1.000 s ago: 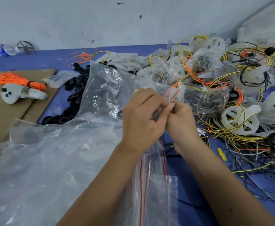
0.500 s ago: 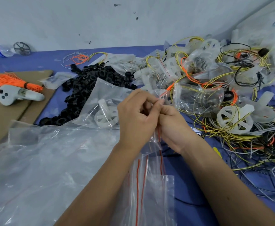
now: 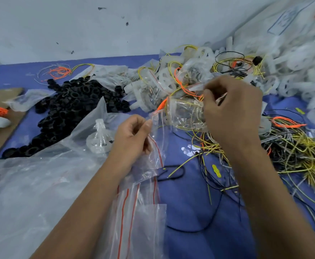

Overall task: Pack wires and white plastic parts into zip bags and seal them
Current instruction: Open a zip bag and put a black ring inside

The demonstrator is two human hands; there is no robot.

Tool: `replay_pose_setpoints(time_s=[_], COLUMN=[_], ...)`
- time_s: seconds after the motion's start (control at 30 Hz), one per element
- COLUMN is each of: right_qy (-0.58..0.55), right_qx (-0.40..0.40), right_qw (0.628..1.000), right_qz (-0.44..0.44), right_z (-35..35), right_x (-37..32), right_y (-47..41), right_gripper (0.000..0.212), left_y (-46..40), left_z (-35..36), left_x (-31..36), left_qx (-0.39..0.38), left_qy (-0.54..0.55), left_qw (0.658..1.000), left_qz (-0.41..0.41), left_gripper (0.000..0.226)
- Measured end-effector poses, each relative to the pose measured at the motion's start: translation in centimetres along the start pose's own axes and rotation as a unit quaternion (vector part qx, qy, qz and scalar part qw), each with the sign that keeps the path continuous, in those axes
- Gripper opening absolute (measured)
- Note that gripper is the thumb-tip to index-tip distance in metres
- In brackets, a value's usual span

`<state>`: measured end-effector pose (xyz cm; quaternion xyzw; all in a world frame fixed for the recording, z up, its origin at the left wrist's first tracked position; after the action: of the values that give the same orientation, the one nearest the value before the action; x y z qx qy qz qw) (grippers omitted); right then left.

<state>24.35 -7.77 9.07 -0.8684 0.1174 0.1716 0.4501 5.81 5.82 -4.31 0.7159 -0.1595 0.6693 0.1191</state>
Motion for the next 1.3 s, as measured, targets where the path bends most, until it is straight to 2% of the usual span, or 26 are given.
replay_pose_setpoints(time_s=[0.07, 0.13, 0.23, 0.3, 0.4, 0.5, 0.6, 0.67, 0.77, 0.9, 0.97, 1.03, 1.07, 1.1, 1.13, 1.2, 1.27, 1.3], right_qy=[0.031, 0.063, 0.101, 0.081, 0.047, 0.032, 0.008, 0.029, 0.053, 0.100, 0.107, 0.053, -0.024, -0.144, -0.286, -0.534, -0.647, -0.664], right_qx=[-0.014, -0.074, -0.258, -0.352, -0.374, -0.334, -0.205, -0.111, -0.027, 0.021, 0.075, 0.160, 0.191, 0.201, 0.186, 0.100, 0.016, -0.011], right_qw=[0.999, 0.994, 0.959, 0.930, 0.925, 0.941, 0.975, 0.989, 0.993, 0.992, 0.990, 0.985, 0.980, 0.967, 0.934, 0.813, 0.700, 0.670], right_qz=[0.017, 0.045, 0.067, 0.064, 0.039, 0.039, 0.088, 0.096, 0.106, 0.079, 0.052, 0.045, 0.046, 0.064, 0.102, 0.207, 0.302, 0.332], right_z=[-2.0, -3.2, -3.2, -2.5, -1.4, -0.6, -2.0, -3.5, -5.2, -6.5, -7.6, -8.6, -8.3, -7.1, -4.8, 1.3, 6.9, 8.9], right_x=[1.4, 3.4, 6.3, 6.9, 6.4, 6.6, 7.8, 8.3, 8.5, 8.1, 7.2, 6.0, 5.5, 5.1, 4.6, 2.5, -0.1, -0.9], right_y=[-0.9, -1.5, -0.8, 0.2, 0.8, 0.7, -0.3, -1.1, -1.8, -2.6, -2.8, -2.3, -2.0, -1.8, -1.4, 0.0, 2.4, 3.6], right_gripper=[0.014, 0.020, 0.030, 0.033, 0.025, 0.017, 0.005, 0.017, 0.028, 0.029, 0.028, 0.025, 0.023, 0.019, 0.014, 0.009, 0.011, 0.010], left_y=[0.2, 0.4, 0.7, 0.8, 0.8, 0.7, 0.8, 0.8, 0.9, 1.1, 1.2, 1.2, 1.2, 1.2, 1.4, 1.6, 1.9, 2.0], left_z=[0.8, 1.5, 2.2, 2.5, 2.5, 2.4, 2.1, 1.9, 1.3, 0.3, 0.1, -0.3, -0.6, -0.9, -1.3, -1.8, -2.3, -2.5], left_x=[-0.3, -0.4, -0.8, -1.2, -1.5, -1.8, -1.9, -1.9, -2.2, -2.5, -2.6, -2.5, -2.3, -2.0, -1.7, -0.9, -0.1, 0.4], left_qx=[-0.022, -0.032, -0.041, -0.043, -0.039, -0.029, -0.011, 0.003, 0.037, 0.083, 0.096, 0.109, 0.120, 0.135, 0.152, 0.181, 0.199, 0.205], left_qy=[0.014, 0.029, 0.045, 0.045, 0.054, 0.048, 0.033, 0.026, 0.023, 0.013, 0.017, 0.035, 0.041, 0.043, 0.043, 0.048, 0.048, 0.041], left_qw=[0.999, 0.998, 0.996, 0.994, 0.992, 0.992, 0.994, 0.995, 0.995, 0.993, 0.992, 0.990, 0.989, 0.988, 0.986, 0.982, 0.979, 0.977], left_qz=[-0.026, -0.043, -0.072, -0.093, -0.109, -0.109, -0.100, -0.096, -0.094, -0.087, -0.086, -0.079, -0.070, -0.059, -0.047, -0.021, 0.010, 0.027], left_gripper=[0.027, 0.026, 0.025, 0.027, 0.027, 0.028, 0.030, 0.030, 0.028, 0.027, 0.027, 0.027, 0.028, 0.029, 0.030, 0.030, 0.029, 0.027])
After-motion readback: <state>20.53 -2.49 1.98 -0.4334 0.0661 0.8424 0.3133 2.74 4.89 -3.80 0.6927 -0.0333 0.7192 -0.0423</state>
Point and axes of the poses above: each hand's wrist, its own y-axis away from the middle knuckle, its own z-axis out of the palm, x = y × z, the point moved 9 cm from there along -y, towards the middle knuckle, and after that the axes turned 10 degrees about -z, right-handed, at the moved point
